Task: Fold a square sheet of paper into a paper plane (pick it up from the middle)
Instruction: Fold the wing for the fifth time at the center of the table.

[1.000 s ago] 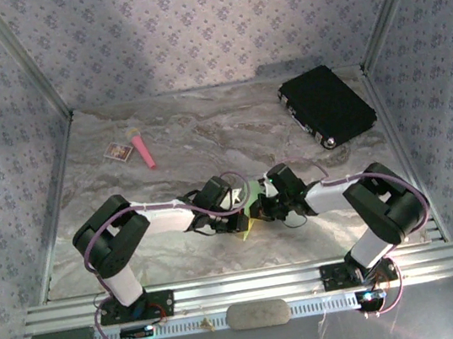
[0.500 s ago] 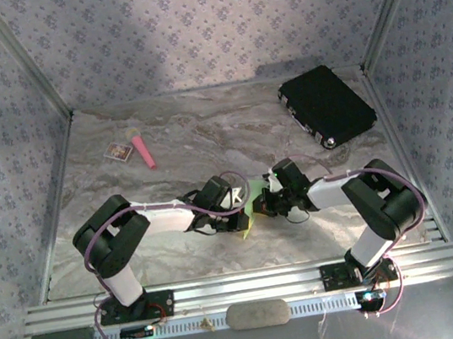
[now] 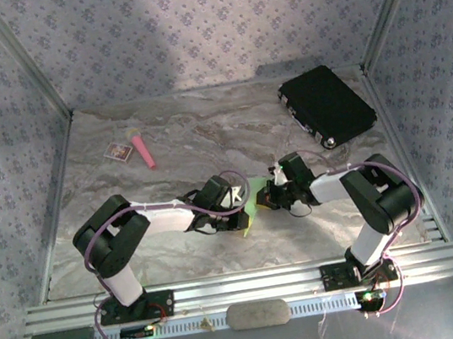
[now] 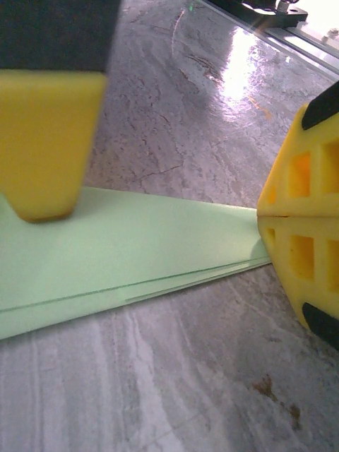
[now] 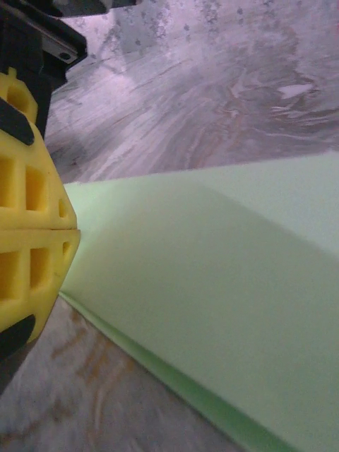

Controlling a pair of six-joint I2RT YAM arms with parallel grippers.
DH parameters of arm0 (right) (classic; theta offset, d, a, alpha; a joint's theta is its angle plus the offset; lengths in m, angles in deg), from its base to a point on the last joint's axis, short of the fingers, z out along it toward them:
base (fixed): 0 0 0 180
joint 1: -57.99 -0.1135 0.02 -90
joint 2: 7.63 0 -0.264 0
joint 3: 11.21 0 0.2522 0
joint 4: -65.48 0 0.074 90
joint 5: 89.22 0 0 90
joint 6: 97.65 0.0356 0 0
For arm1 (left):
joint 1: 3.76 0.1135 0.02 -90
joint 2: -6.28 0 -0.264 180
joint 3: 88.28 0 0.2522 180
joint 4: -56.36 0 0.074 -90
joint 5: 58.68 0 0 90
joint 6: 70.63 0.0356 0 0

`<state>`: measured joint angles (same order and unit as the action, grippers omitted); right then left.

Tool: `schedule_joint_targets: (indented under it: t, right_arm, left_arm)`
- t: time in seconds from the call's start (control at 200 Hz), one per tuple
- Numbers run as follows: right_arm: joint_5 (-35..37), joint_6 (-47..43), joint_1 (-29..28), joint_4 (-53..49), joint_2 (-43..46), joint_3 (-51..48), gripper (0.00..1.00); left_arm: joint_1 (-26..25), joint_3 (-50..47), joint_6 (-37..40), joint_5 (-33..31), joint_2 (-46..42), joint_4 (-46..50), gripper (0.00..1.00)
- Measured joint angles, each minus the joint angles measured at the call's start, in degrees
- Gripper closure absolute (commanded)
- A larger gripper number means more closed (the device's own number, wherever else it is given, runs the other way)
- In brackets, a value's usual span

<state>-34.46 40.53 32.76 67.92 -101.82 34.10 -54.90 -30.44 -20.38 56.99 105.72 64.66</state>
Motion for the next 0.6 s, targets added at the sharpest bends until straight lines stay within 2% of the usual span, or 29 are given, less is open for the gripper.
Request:
schedule_joint_targets:
  t: [0.33,0.6]
  right_arm:
    - [2.0,0.0,2.7,-0.5,-0.6,1.5,1.0]
    - [3.3,-0.9,0.7,-2.1,0.9,3.3,1.0]
  left_arm:
    - [0.0,-0.3,-0.4,0.0,0.0,-0.7,1.0]
    - [0.0,-0.3,-0.4,0.1,0.0,-0.6,1.0]
